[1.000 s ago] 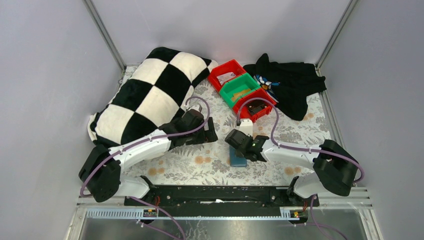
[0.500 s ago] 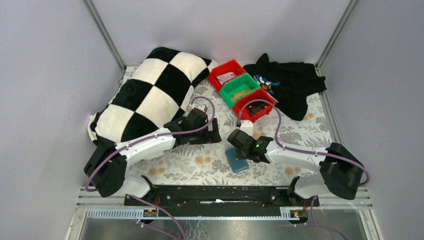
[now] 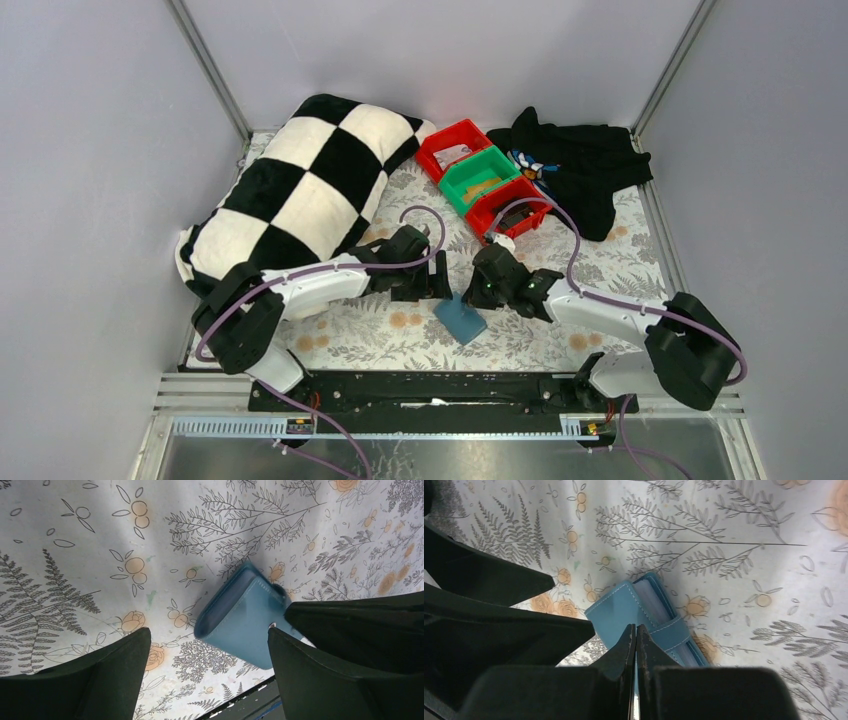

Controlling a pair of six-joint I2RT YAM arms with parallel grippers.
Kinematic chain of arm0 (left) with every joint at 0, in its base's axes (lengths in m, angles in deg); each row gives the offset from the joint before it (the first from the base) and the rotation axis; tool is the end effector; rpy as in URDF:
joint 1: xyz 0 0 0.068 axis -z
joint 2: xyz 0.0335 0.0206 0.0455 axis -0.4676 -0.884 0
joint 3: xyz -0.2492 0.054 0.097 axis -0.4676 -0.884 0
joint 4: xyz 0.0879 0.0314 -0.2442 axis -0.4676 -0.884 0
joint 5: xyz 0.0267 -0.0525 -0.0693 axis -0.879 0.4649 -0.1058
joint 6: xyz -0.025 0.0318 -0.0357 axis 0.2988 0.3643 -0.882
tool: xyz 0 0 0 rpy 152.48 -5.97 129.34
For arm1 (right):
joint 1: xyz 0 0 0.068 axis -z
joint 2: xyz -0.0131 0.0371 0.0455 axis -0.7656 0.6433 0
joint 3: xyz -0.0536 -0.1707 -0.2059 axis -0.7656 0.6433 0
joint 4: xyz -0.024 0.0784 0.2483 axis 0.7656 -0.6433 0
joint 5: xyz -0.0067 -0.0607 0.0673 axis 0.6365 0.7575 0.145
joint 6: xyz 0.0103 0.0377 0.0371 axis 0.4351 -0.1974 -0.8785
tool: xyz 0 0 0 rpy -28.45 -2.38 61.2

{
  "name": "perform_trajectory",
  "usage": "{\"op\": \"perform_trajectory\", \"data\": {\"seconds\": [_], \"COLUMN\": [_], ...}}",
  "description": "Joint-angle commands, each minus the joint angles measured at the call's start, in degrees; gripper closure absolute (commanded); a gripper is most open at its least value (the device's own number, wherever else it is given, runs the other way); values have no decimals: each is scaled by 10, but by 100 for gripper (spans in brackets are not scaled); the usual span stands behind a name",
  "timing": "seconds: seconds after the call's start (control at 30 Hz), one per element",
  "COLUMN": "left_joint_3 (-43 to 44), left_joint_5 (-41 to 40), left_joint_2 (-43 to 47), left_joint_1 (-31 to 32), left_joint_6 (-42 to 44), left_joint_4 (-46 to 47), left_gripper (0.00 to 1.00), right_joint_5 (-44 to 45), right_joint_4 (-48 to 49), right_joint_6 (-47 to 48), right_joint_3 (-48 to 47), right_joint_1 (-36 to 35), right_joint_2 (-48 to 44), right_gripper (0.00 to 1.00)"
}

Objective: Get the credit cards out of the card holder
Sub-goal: Open the card holder at the center of the board.

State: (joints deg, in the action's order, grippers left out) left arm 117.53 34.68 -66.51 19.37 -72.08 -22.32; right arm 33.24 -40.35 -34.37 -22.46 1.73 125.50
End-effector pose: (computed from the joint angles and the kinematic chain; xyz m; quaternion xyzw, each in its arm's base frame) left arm 0.2024 -0.2254 0.1829 0.0262 0.9523 -0.2583 0.1606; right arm 0.1741 0.1895 0.1907 0.0099 0.9230 0.2503 0.2920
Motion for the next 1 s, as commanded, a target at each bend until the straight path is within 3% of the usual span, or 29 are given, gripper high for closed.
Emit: {"op": "perform_trajectory", "data": {"seconds": [0.0,0.33,0.63,0.83,0.97], "left_joint_3": [4,-15,18,14,19], "left_joint_5": [-19,20,-11,37,15], "left_joint_2": [24,19,47,115,163], "left_joint_1": [-1,0,1,-56,-99], "left_joint_6": [-15,-12,4,4,22], "left_joint_4": [19,41,-14,-19,-53], "left_gripper": [12,14,11,8,8], "right_joint_5": [-44,-45,-97,-183,-222], "right_joint_4": [65,19,-24,20,46], "right_joint_6": [-24,1,44,31,31], "right_joint_3": [-18,8,18,-22,-57], "right_joint_1": [5,55,121,120,116], "right_joint_2": [27,-33,-101,-78,-50], "right_gripper": [100,100,100,100,100]}}
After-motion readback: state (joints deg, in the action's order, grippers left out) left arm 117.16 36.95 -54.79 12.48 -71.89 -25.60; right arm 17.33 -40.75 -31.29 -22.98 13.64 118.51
